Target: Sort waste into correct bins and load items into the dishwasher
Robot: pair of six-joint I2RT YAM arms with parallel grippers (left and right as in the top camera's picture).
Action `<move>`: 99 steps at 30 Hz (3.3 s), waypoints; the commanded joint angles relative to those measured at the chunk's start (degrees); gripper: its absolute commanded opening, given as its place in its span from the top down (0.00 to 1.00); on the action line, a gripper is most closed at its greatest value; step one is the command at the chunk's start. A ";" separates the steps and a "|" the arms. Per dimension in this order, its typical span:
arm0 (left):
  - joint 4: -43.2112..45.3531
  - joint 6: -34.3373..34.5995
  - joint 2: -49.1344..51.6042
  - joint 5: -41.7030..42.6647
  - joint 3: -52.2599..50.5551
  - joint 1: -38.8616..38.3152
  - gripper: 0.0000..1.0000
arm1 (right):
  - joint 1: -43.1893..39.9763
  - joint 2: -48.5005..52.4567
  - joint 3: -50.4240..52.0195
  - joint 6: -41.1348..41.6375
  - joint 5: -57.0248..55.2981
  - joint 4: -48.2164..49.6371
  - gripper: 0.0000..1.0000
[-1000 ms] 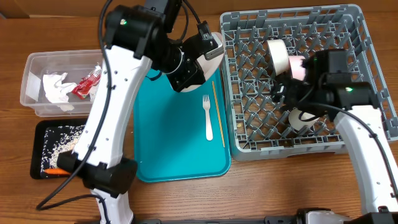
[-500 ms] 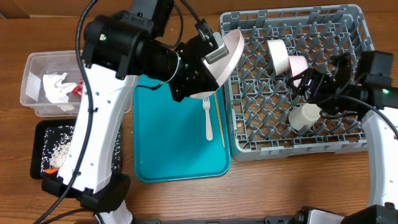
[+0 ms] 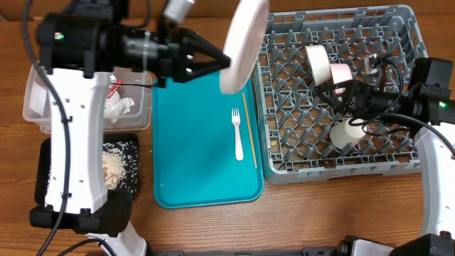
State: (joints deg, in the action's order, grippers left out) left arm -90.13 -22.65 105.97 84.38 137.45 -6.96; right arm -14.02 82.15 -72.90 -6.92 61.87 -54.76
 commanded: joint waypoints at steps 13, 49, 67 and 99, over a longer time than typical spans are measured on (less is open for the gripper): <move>0.00 4.59 -1.49 6.19 1.20 -3.26 0.96 | 10.62 2.80 0.15 -12.20 27.06 21.44 0.00; -3.98 5.11 -1.53 6.25 1.20 -3.93 0.96 | 20.35 4.90 0.13 5.73 14.08 53.75 0.06; -3.87 3.98 -1.53 6.12 1.20 -3.89 0.96 | 21.14 4.90 0.13 17.05 22.75 66.25 0.45; -0.83 3.39 -1.42 -23.87 1.20 -3.93 0.69 | 21.03 4.87 0.13 17.29 25.27 66.73 0.93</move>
State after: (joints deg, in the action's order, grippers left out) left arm -90.65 -19.44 104.38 68.82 138.78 -10.11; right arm 7.09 87.70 -71.88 8.21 87.74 11.81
